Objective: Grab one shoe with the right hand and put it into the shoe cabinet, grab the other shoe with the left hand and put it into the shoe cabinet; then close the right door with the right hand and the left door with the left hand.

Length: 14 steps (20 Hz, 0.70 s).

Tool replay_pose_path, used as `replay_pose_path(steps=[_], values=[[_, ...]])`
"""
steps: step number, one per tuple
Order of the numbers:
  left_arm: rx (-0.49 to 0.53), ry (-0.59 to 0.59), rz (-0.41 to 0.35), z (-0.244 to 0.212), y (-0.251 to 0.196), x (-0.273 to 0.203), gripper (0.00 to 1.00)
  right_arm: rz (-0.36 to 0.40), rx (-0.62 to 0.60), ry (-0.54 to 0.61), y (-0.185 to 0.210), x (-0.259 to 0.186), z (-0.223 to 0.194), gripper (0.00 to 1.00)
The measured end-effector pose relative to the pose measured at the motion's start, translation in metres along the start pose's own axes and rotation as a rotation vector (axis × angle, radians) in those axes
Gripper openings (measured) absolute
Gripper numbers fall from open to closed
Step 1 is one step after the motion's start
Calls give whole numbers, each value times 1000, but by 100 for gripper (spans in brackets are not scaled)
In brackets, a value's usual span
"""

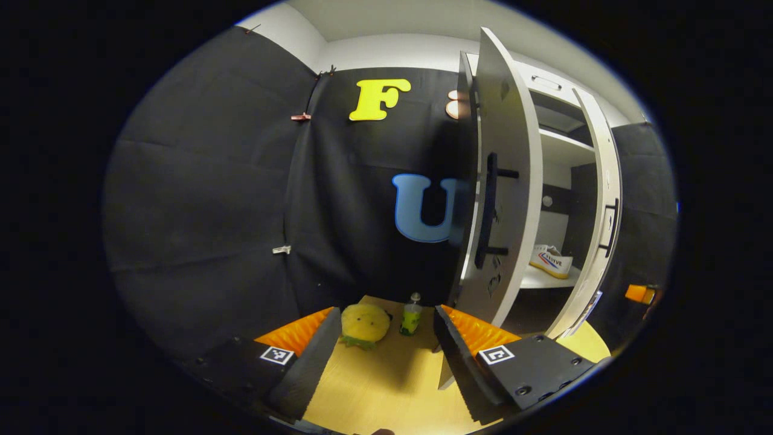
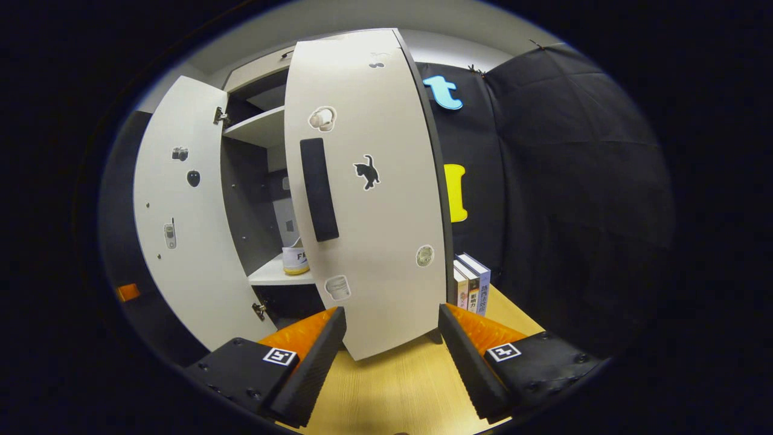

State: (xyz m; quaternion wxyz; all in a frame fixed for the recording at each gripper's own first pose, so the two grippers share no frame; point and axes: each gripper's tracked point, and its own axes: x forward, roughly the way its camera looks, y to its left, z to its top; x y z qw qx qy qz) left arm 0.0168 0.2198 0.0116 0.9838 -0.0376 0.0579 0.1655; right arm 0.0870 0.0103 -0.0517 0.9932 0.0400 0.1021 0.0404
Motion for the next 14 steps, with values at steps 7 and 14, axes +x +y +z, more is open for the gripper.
replay_pose_path(steps=[7,14], values=[[11,-88,-173,75,-22,72,95,-20,-101,30,-5,-24,-29,98],[140,-112,-270,85,-44,102,92,23,-125,145,13,-32,-65,98]])
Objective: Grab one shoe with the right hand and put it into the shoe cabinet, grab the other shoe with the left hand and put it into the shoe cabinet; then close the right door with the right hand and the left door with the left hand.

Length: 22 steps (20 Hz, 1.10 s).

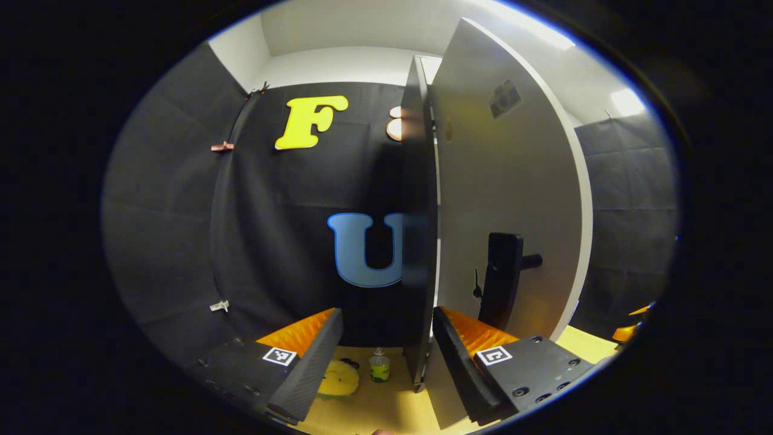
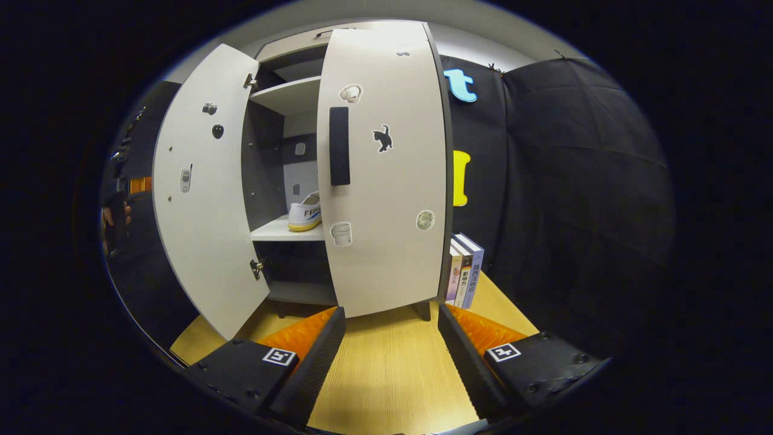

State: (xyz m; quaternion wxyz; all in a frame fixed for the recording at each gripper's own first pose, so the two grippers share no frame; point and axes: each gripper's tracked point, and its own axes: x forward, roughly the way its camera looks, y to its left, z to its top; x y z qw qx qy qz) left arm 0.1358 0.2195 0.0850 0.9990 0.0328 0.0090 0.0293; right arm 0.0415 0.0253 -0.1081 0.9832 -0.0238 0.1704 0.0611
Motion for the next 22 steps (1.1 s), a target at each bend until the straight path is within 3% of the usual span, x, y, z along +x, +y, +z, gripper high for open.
replay_pose_path(steps=[5,9,11,13,15,19,22], values=[[-75,36,-42,-5,-30,2,93,45,-5,62,22,2,-14,99],[-47,42,-66,-2,-67,6,93,66,-18,47,26,2,-9,99],[-25,40,-41,-1,-82,8,93,62,-9,32,25,1,-4,97],[-19,41,-29,-1,-99,13,89,55,9,16,18,-1,1,97],[-26,43,-41,-1,-122,20,93,46,14,-3,6,-2,6,97],[-61,62,-105,0,-181,35,93,49,33,-44,-13,1,25,97],[-78,41,-92,7,-209,18,96,72,57,-74,-29,2,44,97]])
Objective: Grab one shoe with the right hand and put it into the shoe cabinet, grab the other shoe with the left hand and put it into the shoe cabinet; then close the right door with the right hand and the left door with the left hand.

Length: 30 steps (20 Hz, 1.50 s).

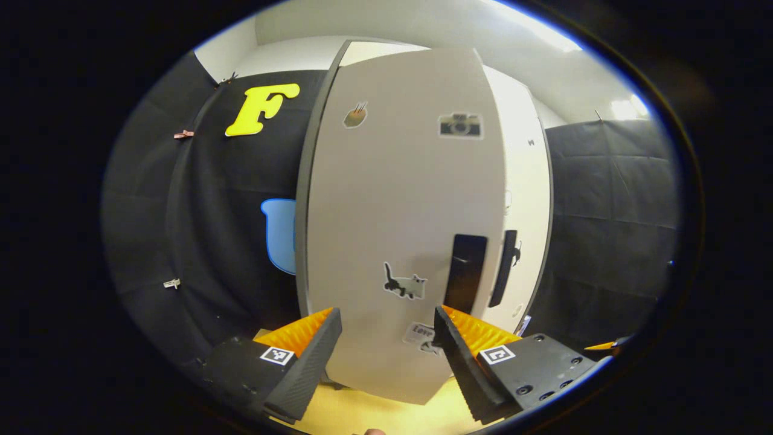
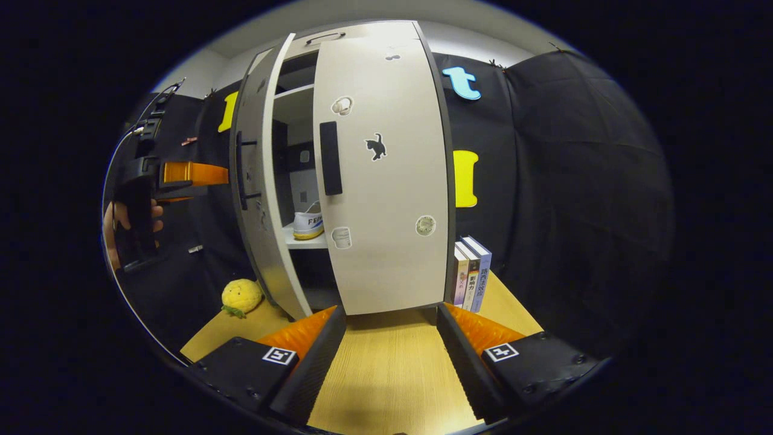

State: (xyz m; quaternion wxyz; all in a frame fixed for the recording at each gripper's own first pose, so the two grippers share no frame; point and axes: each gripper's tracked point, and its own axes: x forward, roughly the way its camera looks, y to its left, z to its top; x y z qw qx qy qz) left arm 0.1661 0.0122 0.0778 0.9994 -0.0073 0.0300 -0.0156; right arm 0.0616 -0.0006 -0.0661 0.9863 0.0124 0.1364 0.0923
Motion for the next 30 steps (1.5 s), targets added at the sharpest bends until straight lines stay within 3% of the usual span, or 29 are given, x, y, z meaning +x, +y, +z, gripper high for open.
replay_pose_path(steps=[8,11,17,22,30], values=[[-1,-57,202,-6,-26,-105,94,119,-10,-142,-32,0,91,99],[1,-87,239,-3,-33,-143,95,111,-25,-231,-47,-12,121,98],[71,-82,206,-31,-45,-199,95,-12,8,-314,-57,-65,108,98],[23,-16,166,-64,-51,-209,95,-33,12,-230,-43,-77,65,98],[19,-5,132,-73,-41,-216,95,-62,-12,-249,-29,-91,70,98]])
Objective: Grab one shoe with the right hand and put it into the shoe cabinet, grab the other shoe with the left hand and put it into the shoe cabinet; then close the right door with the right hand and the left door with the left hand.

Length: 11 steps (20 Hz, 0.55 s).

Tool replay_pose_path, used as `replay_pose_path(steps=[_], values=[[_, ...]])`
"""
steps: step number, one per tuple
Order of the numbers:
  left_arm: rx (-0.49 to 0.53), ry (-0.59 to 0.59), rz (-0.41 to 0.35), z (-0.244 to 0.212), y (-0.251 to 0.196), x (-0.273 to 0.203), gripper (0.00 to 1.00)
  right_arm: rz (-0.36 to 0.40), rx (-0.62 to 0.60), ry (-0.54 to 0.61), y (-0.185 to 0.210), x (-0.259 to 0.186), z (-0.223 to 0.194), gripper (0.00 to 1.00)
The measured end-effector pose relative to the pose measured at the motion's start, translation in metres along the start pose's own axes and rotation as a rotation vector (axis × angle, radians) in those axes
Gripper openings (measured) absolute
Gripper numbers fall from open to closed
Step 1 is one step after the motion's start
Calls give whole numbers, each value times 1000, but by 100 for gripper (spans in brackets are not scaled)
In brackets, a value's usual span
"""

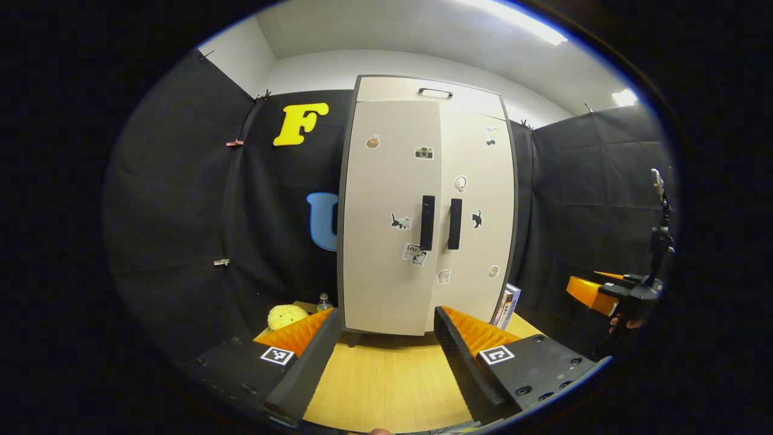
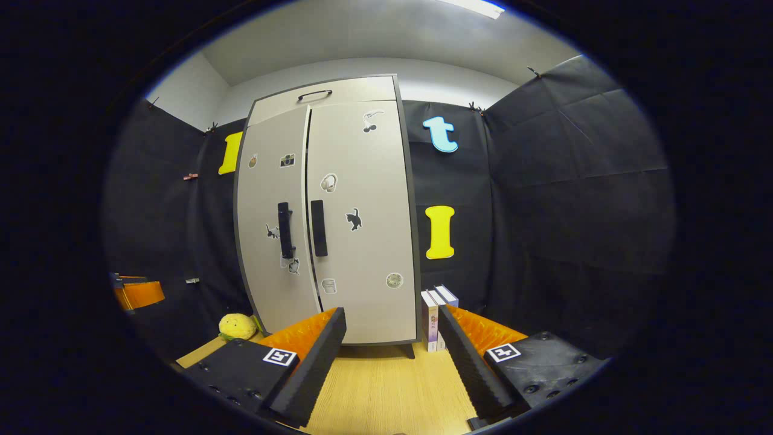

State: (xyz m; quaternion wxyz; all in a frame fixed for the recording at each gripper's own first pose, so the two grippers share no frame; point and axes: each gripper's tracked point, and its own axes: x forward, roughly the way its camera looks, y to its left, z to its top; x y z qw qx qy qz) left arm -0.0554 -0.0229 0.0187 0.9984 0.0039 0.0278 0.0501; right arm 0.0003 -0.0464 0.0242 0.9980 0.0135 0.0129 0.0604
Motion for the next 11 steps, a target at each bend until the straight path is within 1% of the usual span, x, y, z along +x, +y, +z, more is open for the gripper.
replay_pose_path(steps=[5,11], values=[[7,-6,-14,0,5,-2,95,-15,-18,-6,4,-3,4,98],[13,1,-11,-6,14,-7,95,-9,-29,10,14,-6,-2,98]])
